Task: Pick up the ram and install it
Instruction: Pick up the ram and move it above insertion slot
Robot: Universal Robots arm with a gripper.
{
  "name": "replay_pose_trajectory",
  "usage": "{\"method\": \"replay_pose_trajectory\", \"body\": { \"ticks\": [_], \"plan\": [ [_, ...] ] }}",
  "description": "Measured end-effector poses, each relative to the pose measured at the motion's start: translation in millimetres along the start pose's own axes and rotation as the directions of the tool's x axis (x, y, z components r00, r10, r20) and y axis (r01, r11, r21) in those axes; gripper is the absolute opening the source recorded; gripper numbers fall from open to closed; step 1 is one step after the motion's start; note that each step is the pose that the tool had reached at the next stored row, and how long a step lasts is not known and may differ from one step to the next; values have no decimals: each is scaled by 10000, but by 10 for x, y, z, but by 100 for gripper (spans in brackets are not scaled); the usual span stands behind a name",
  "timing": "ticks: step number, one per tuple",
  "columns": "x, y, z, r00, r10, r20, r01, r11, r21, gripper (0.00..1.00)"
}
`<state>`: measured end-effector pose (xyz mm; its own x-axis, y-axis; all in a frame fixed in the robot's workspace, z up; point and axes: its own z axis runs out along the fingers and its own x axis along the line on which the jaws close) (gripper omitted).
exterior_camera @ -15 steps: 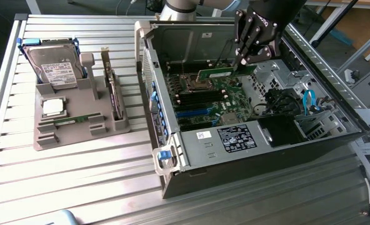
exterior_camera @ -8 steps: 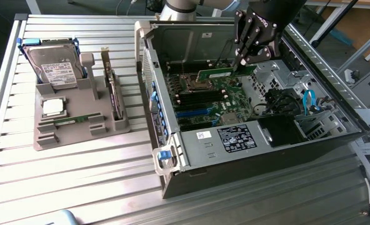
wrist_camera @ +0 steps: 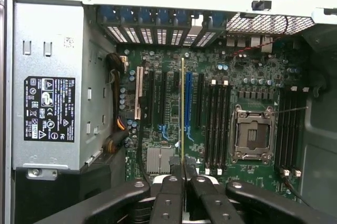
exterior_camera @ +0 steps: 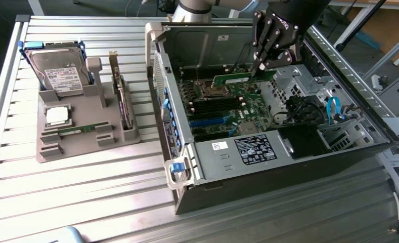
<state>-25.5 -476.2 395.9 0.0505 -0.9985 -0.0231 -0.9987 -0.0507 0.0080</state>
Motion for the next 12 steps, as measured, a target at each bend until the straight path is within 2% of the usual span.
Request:
{"method": "replay_pose_trajectory", "body": {
  "ticks": [12],
  "plan": [
    [-23, -1, 2, 10000, 0, 8, 0, 10000, 0, 12]
  ]
}}
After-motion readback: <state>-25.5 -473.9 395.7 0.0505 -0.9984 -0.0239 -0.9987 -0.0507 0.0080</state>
